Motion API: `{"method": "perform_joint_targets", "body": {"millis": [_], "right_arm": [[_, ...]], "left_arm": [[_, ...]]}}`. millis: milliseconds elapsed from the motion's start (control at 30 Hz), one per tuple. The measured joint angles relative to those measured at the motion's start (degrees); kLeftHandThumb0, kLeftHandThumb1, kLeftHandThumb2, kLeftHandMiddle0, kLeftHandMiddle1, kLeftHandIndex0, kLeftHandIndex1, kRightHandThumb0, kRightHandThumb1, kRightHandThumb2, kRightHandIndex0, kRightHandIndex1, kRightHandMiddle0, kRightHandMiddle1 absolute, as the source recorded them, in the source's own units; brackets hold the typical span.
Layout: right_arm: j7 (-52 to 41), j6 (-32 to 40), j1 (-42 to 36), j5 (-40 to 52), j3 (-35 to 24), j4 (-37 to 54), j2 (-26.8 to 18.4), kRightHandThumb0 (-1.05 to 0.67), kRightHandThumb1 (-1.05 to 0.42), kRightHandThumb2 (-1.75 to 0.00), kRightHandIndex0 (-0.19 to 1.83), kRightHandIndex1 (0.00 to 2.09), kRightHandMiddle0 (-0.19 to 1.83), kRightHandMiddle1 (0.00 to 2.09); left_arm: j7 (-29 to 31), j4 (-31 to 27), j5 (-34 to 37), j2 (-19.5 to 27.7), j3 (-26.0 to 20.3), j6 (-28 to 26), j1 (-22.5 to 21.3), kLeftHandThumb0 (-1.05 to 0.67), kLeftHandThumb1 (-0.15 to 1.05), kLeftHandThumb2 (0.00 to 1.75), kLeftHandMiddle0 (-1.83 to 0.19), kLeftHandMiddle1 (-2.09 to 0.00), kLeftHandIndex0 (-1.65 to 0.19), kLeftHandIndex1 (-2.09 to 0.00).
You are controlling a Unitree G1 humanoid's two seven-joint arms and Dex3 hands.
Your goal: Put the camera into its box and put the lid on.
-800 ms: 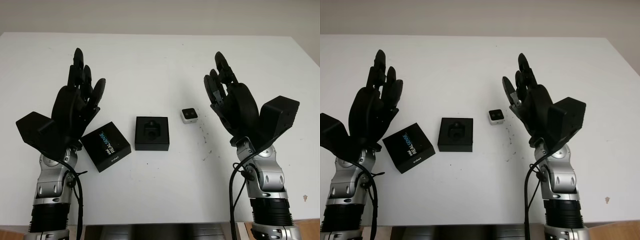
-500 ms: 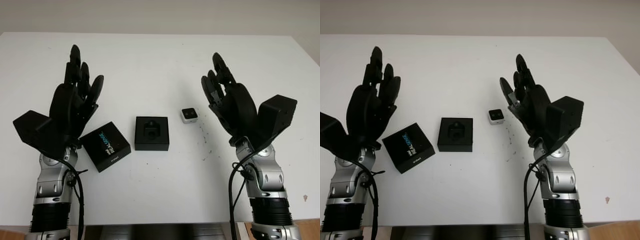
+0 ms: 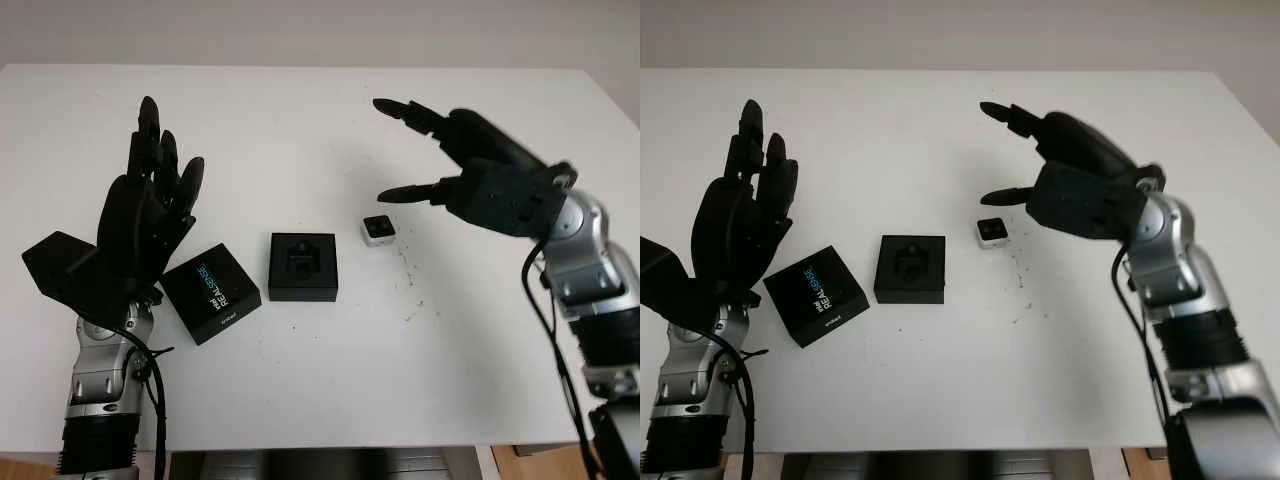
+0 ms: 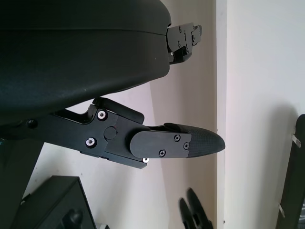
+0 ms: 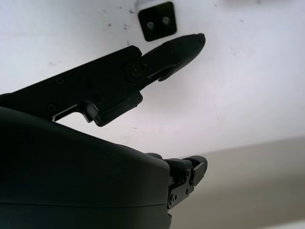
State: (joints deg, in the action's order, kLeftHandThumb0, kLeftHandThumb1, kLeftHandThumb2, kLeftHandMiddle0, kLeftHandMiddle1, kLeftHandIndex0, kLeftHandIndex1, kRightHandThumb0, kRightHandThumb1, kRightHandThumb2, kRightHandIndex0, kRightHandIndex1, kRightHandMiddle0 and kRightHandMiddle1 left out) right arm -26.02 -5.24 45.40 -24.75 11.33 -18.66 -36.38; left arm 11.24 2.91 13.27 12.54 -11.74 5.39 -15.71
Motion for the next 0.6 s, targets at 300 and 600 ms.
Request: {"method": "perform_joint_targets", "body": {"millis": [300, 600], "right_arm": [[-4.03, -1.14, 5.91, -9.71, 5.84, -6.41, -1.49, -0.62, -0.78, -0.05, 0.32, 0.36, 0.32, 0.35], [-4.03, -1.89, 7.22, -14.47, 8.58, -9.63, -1.5, -0.67, -0.8, -0.06, -0.18, 1.38, 0.02, 1.09]], "left_arm": [[0.43, -0.08, 0.57, -0.19, -0.34, 0.03, 0.29, -0.58, 1.05, 0.34, 0.19, -0.02, 0.18, -0.02], [0.42, -0.27, 0.71, -0.2, -0.44, -0.04, 0.3, -0.58, 1.05, 0.35, 0.19, -0.02, 0.18, -0.01]]}}
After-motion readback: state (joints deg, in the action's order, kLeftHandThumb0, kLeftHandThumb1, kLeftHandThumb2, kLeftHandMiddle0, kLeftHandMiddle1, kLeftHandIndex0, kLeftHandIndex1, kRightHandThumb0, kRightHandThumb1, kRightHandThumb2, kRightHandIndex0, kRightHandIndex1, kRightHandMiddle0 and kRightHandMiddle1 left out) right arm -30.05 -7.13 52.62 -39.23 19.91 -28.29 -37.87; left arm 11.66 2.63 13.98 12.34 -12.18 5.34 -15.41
